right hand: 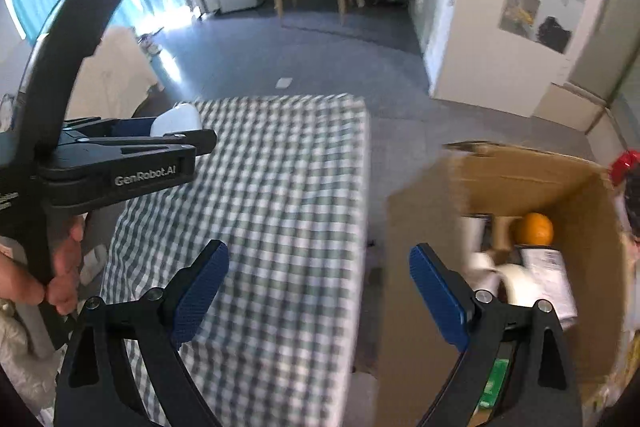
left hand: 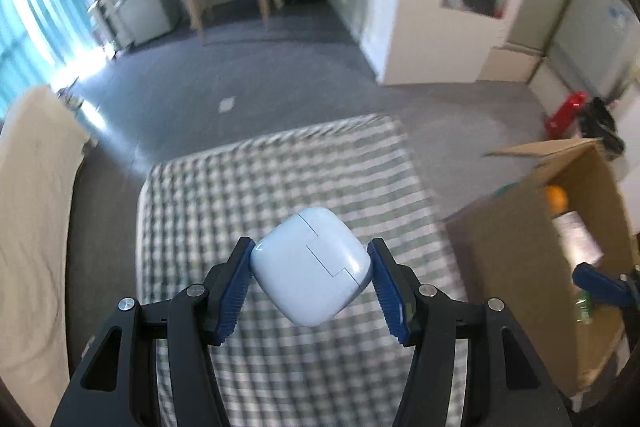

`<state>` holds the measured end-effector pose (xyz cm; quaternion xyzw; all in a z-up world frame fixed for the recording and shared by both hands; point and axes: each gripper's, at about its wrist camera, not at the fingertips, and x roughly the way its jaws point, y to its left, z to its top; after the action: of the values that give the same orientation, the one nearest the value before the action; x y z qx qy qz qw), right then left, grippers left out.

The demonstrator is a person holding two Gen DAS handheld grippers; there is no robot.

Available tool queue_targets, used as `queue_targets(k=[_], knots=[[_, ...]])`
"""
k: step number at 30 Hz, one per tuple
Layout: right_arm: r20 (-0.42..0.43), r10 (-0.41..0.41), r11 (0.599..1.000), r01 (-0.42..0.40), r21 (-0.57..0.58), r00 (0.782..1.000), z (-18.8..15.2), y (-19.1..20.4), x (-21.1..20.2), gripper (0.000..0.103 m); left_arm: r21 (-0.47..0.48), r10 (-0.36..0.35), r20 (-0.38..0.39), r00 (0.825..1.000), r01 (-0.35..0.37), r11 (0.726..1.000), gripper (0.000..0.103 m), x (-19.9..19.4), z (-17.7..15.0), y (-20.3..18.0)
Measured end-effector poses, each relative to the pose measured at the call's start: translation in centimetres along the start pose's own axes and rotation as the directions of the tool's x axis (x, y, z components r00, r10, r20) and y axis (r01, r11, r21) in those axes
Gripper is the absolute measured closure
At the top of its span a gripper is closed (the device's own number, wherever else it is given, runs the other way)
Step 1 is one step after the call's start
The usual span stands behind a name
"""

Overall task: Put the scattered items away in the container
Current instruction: 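Carry the light blue case into the box and open the left gripper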

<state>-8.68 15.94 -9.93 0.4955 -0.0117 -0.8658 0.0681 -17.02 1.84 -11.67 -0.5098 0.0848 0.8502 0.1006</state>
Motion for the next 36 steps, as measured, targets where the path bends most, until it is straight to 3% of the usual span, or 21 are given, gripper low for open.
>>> queue_targets(k=[5, 10, 14, 18, 22, 23, 24, 25, 27, 30, 36], knots=[[0.056, -0.125, 0.991, 0.122, 0.061, 0.991, -0.6, -6.4, -5.9, 0.011, 0.095, -0.101, 0.032, 0.994, 0.098, 0.991, 0.044, -3.2, 2.2, -8.2], [0.078, -0.252, 0.959, 0.238, 0.157, 0.965, -2.4, -13.1, -10.2, 0.011, 0.205, -0.182, 0.034, 0.983, 0.171, 0.964, 0.044, -4.3, 2.9, -16.6], [0.051, -0.313, 0.926, 0.292, 0.24, 0.949, -4.4, -17.6, -11.0, 0.011, 0.26, -0.238, -0.005, 0.971, 0.231, 0.938, 0.044, -3.9, 1.7, -22.2], [0.002, -0.324, 0.901, 0.308, 0.306, 0.946, -7.1, -21.3, -10.4, 0.011, 0.298, -0.26, -0.063, 0.964, 0.267, 0.916, 0.044, -2.6, -0.1, -26.6], [-0.049, -0.311, 0.88, 0.307, 0.362, 0.949, -9.7, -23.5, -8.7, 0.011, 0.315, -0.221, -0.091, 0.971, 0.238, 0.919, 0.038, -0.4, -2.0, -29.0], [-0.062, -0.305, 0.879, 0.306, 0.367, 0.95, -10.2, -23.8, -8.2, 0.011, 0.322, -0.198, -0.103, 0.975, 0.221, 0.921, 0.032, 0.4, -2.6, -29.3], [-0.076, -0.298, 0.879, 0.305, 0.366, 0.952, -10.6, -23.9, -7.6, 0.011, 0.329, -0.163, -0.117, 0.98, 0.193, 0.924, 0.016, 1.2, -3.1, -29.5], [-0.086, -0.288, 0.882, 0.299, 0.363, 0.954, -10.9, -23.9, -7.2, 0.011, 0.338, -0.13, -0.117, 0.985, 0.162, 0.927, 0.009, 1.6, -3.6, -29.4], [-0.103, -0.283, 0.886, 0.301, 0.352, 0.954, -11.2, -23.5, -6.5, 0.011, 0.364, -0.066, -0.098, 0.993, 0.097, 0.926, 0.004, 2.0, -4.4, -29.3], [-0.108, -0.28, 0.892, 0.301, 0.337, 0.954, -11.2, -22.7, -6.1, 0.011, 0.382, -0.014, -0.075, 0.997, 0.041, 0.923, 0.004, 1.9, -4.8, -28.8], [-0.101, -0.266, 0.903, 0.284, 0.323, 0.959, -10.5, -22.0, -5.9, 0.011, 0.325, -0.021, -0.066, 0.998, 0.042, 0.945, 0.004, 1.2, -4.2, -26.9]])
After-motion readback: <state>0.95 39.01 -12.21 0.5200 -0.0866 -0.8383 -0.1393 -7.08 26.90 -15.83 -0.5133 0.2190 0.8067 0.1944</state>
